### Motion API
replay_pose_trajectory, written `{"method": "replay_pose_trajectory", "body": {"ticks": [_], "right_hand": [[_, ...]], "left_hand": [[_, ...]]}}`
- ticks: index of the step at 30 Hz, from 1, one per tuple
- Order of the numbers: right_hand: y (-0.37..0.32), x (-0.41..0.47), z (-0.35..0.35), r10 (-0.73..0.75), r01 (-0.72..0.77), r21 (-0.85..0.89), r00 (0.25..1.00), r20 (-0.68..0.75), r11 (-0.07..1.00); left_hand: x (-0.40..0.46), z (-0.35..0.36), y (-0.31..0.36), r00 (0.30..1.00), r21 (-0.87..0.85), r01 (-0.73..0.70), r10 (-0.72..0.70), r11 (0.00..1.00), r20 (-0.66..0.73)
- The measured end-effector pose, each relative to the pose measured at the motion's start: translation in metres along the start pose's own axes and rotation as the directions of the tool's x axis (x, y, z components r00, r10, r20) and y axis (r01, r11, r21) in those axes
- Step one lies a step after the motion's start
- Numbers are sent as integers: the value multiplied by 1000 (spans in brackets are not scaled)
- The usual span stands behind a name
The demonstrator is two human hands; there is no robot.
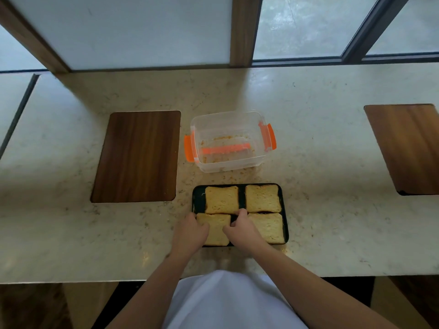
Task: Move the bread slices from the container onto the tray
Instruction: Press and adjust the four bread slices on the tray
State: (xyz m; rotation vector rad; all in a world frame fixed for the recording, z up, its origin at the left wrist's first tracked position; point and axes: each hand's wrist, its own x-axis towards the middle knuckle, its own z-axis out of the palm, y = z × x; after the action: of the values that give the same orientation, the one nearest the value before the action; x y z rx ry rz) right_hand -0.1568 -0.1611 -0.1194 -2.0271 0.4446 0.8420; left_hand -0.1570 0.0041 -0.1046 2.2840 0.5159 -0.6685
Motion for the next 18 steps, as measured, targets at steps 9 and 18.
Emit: {"method": "replay_pose_trajectory", "body": {"ticks": [9,18], "right_hand": [[4,-3,-12,13,-12,78,1000,-11,997],[15,-4,-24,41,-41,95,999,-4,995]], "left_hand": [[3,3,2,1000,50,3,-2,999,-10],[6,16,14,999,67,-32,31,997,24]]}}
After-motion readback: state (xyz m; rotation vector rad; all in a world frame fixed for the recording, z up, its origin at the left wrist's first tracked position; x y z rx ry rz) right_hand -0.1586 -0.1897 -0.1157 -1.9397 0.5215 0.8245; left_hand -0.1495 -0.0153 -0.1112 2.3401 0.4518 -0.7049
